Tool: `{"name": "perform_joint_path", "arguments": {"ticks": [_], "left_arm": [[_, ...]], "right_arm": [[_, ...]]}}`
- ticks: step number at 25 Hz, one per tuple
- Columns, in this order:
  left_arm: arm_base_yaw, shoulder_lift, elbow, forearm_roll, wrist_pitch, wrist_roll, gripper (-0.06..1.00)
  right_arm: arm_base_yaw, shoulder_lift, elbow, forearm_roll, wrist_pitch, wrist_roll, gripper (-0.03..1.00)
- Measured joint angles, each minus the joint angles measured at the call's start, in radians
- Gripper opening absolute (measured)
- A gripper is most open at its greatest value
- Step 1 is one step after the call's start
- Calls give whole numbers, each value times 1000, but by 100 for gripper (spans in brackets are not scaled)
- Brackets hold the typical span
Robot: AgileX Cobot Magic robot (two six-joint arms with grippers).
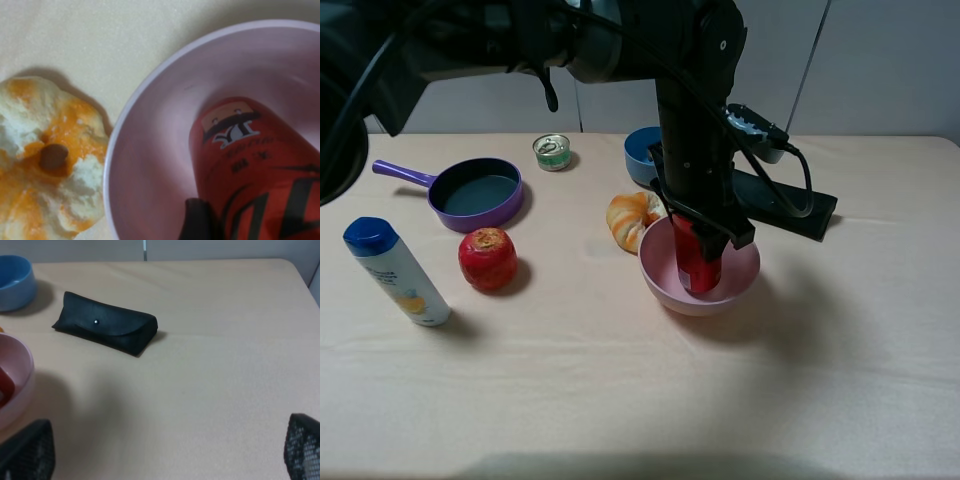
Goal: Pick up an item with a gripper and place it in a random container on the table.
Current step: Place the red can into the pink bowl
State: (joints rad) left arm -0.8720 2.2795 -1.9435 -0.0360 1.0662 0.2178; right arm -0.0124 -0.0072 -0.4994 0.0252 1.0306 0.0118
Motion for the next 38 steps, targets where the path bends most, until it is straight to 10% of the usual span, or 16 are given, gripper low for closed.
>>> {"name": "perform_joint_path", "arguments": {"ticks": [14,25,38], "left_arm": [[0,0,0,0,0,0,59],[0,-2,-5,-10,-5,0,96],[0,-8,-95,-22,86,2,99]], "right_arm": [[0,0,0,1,0,0,69],[0,0,0,1,0,0,69],[0,0,0,1,0,0,69]]}}
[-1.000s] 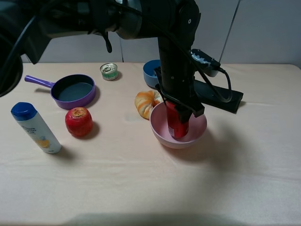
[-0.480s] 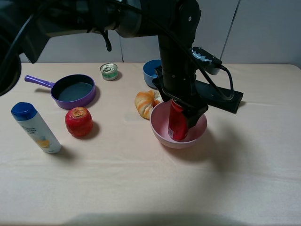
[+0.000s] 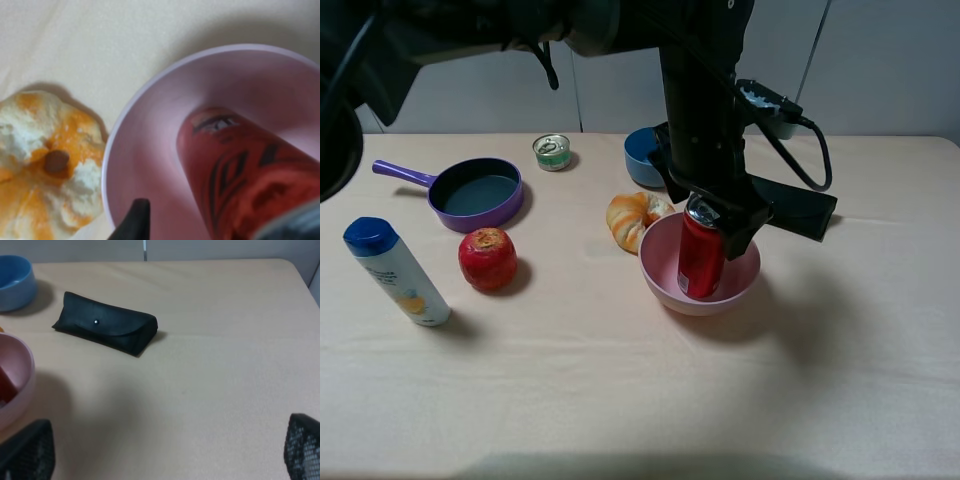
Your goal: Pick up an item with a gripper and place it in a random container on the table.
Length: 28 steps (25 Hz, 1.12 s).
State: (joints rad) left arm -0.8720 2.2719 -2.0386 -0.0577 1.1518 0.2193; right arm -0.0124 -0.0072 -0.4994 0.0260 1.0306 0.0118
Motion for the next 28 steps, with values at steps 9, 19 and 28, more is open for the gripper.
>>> {"name": "perform_joint_path", "arguments": {"ticks": [9,19,28], "left_arm": [[0,-74,-23,4,29,1,99],[0,-203,19,4,29,1,99],[0,-387,220,4,29,1,99]], "right_arm": [[0,0,0,0,0,0,69],[0,0,0,0,0,0,69],[0,0,0,0,0,0,69]]}}
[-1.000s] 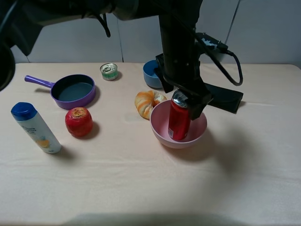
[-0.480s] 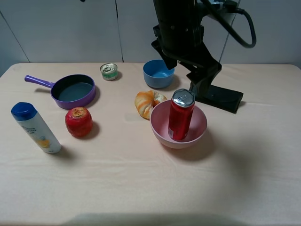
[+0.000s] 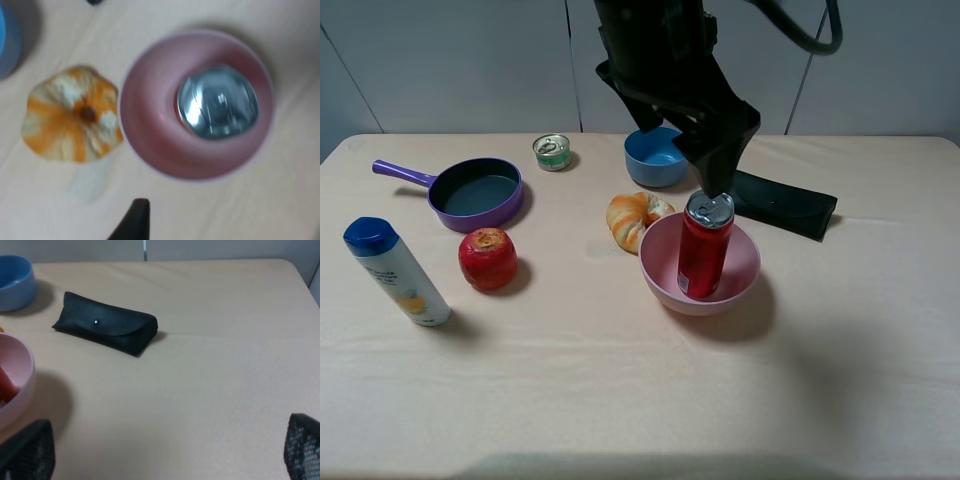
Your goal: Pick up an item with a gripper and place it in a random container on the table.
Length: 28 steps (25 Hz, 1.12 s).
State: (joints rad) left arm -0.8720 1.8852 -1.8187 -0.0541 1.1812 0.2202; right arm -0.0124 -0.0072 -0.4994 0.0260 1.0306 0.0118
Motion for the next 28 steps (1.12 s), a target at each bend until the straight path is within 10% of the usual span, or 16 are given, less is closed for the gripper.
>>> {"name": "perform_joint_path", "arguments": {"ticks": [28], "left_arm": [[0,-793,651,18,2,-26,95]], "right_arm": [[0,0,0,0,0,0,69]]}}
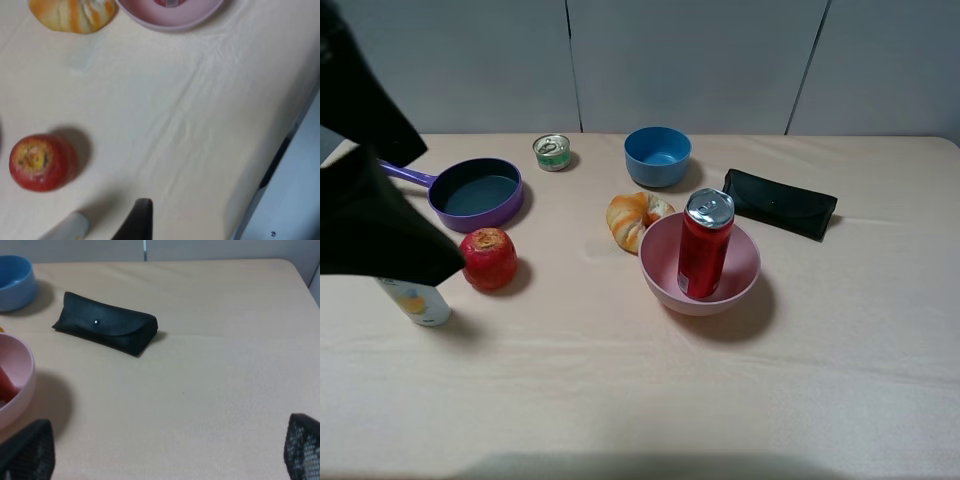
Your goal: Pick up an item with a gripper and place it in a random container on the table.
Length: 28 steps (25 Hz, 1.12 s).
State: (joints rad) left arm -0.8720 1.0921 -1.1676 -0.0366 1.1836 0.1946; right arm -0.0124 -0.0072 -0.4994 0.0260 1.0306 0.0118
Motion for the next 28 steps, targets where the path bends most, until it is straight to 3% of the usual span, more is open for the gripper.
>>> {"name": "perform_joint_path", "arguments": {"ticks": [10,14,28], "left_arm": [[0,-375,189,67,0,-51,95],[56,-479,259,80,0,-113,95],[635,-715,428,83,-2,-156,95]], "right_arm": [[0,0,0,0,0,0,69],[0,0,0,0,0,0,69],[0,0,0,0,0,0,69]]}}
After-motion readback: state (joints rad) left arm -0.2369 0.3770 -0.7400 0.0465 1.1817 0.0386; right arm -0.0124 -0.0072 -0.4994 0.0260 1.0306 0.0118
